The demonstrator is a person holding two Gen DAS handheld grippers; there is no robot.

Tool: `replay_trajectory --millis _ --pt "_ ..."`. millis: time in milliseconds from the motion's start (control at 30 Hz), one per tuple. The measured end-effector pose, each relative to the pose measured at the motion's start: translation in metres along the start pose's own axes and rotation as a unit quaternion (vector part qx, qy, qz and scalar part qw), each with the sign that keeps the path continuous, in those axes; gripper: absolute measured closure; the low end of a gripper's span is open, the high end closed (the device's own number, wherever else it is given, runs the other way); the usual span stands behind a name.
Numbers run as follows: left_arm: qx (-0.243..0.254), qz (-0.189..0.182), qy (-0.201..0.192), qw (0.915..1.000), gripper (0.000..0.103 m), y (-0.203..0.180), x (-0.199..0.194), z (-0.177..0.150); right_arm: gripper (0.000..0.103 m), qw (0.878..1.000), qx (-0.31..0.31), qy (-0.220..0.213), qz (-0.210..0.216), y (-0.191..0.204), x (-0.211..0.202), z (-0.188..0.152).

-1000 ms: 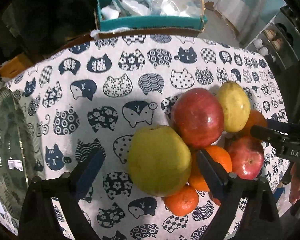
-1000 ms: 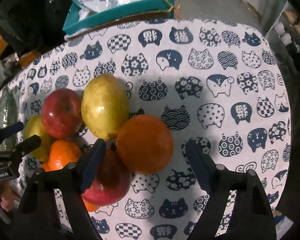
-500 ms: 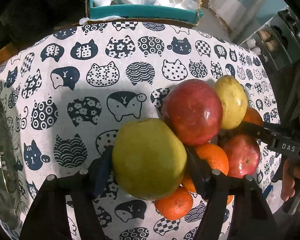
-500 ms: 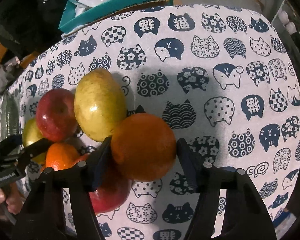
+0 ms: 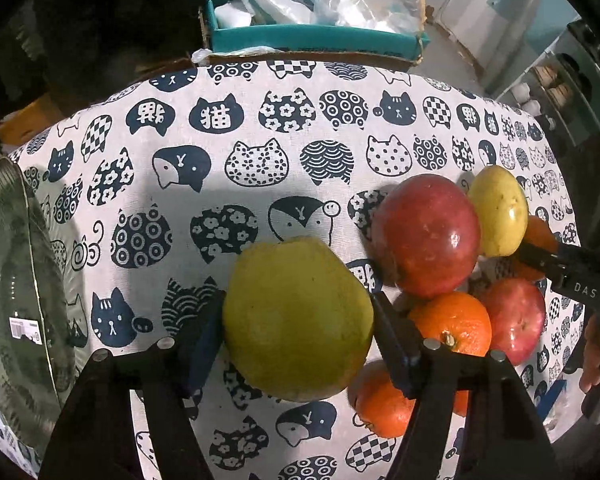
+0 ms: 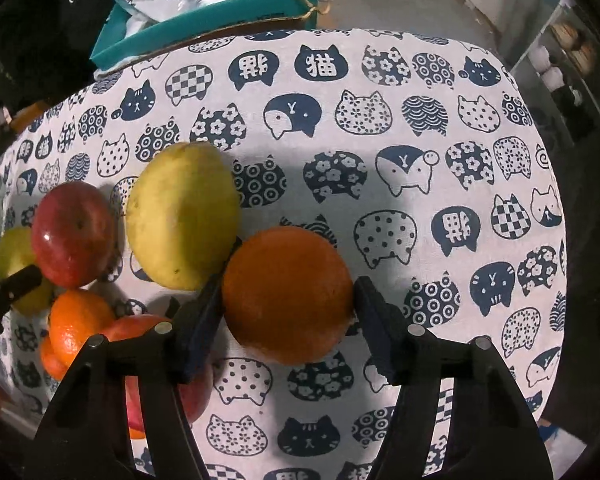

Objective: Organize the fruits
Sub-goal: 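Close the left tool on the pear while the right tool grasps the orange, then lift the pear and orange and carry both toward the green glass bowl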

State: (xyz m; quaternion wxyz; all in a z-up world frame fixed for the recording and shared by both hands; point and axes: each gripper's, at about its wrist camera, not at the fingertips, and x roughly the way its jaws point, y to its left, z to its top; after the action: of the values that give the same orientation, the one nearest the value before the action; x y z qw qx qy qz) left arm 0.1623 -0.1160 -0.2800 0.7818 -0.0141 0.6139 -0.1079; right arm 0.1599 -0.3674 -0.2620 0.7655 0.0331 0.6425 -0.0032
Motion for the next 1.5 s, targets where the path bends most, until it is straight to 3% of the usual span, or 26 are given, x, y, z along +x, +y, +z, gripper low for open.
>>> replay_trajectory --millis 367,533,600,1000,1500 --pt "-0.007 -0.01 0.006 0.9999 0.032 -0.001 0.008 -0.004 0.036 0.999 0.012 0.02 0.03 0.002 0.014 0.004" --pt "-0.004 -0.005 0.002 1.0 0.032 -0.003 0.006 -0.008 0.038 1.0 0.001 0.009 0.017 0.005 0.011 0.0" --pt "-0.005 -0.004 0.0 1.0 0.032 -0.004 0.004 -0.011 0.038 1.0 -0.004 -0.005 -0.002 0.01 0.008 -0.002" --pt "0.005 0.001 -0.057 0.9983 0.032 -0.003 -0.047 -0.016 0.038 0.996 0.006 -0.09 -0.023 0.01 -0.045 -0.019" --pt "0.011 0.009 -0.149 0.9888 0.032 -0.004 -0.131 -0.027 0.038 0.982 -0.019 -0.188 -0.017 0.037 -0.118 -0.033"
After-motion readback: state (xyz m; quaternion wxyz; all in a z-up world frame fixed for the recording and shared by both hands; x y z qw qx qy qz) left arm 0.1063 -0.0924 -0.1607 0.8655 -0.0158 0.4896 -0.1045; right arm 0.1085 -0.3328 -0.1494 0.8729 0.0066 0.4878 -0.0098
